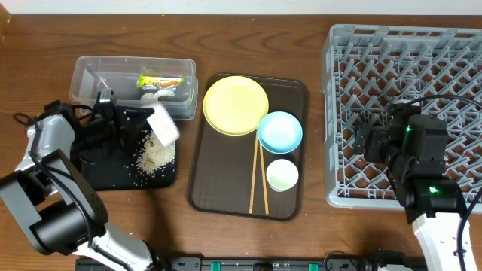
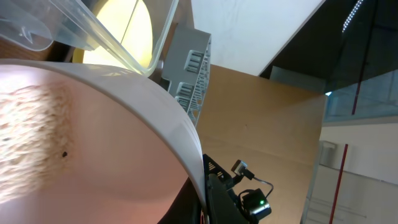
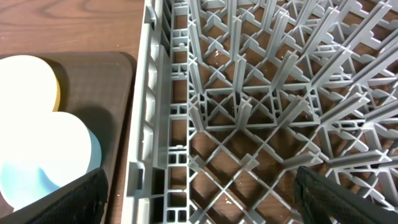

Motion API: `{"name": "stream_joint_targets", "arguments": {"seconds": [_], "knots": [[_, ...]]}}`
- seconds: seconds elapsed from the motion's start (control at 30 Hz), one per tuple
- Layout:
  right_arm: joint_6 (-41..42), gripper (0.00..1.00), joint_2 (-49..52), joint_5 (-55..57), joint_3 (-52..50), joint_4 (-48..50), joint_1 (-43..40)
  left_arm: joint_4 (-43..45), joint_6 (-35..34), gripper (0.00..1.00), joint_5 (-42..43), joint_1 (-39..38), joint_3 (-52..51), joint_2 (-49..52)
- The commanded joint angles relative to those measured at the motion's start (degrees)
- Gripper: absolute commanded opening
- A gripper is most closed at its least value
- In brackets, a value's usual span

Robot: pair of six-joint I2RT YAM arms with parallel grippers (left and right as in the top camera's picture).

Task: Sort waste into correct bins and load items into the dishwasher rack
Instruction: 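Tip rice bowl over black tray with left gripper, dumping rice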

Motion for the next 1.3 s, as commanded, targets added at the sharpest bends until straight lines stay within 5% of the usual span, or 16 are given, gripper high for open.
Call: {"name": "stream_joint_targets", "arguments": {"seconds": [0.0, 0.47, 0.57, 0.7, 0.87, 1.27], "knots": [[-0.98, 0.93, 0.0, 0.22, 1.09, 0.17, 0.5, 0.35, -0.48, 0.06, 0.0, 0.5, 0.5, 0.61], [-1.01, 0.93, 0.0, 0.22, 1.09, 0.15, 0.5, 0.11, -2.6, 0.06, 2.05, 7.02, 0.5, 0.59], [-1.01, 0.93, 0.0, 0.22, 1.09, 0.17, 0.5, 0.37, -4.63, 0.06, -2.67, 8.24, 0.5, 0.59], [-0.98, 0.93, 0.0, 0.22, 1.09, 0.13, 0.48, -1.6, -0.24, 0.06, 5.4, 8.22, 0.55, 0.57], [-1.01, 0.93, 0.0, 0.22, 1.09, 0.57, 0.48, -0.5, -6.01, 0.06, -7.72, 8.48, 0.55, 0.61], [-1.03, 0.93, 0.0, 0.22, 1.09, 1.25, 0.5, 1.09, 1.97, 0.06, 0.0, 8.72, 0.55, 0.57]]}}
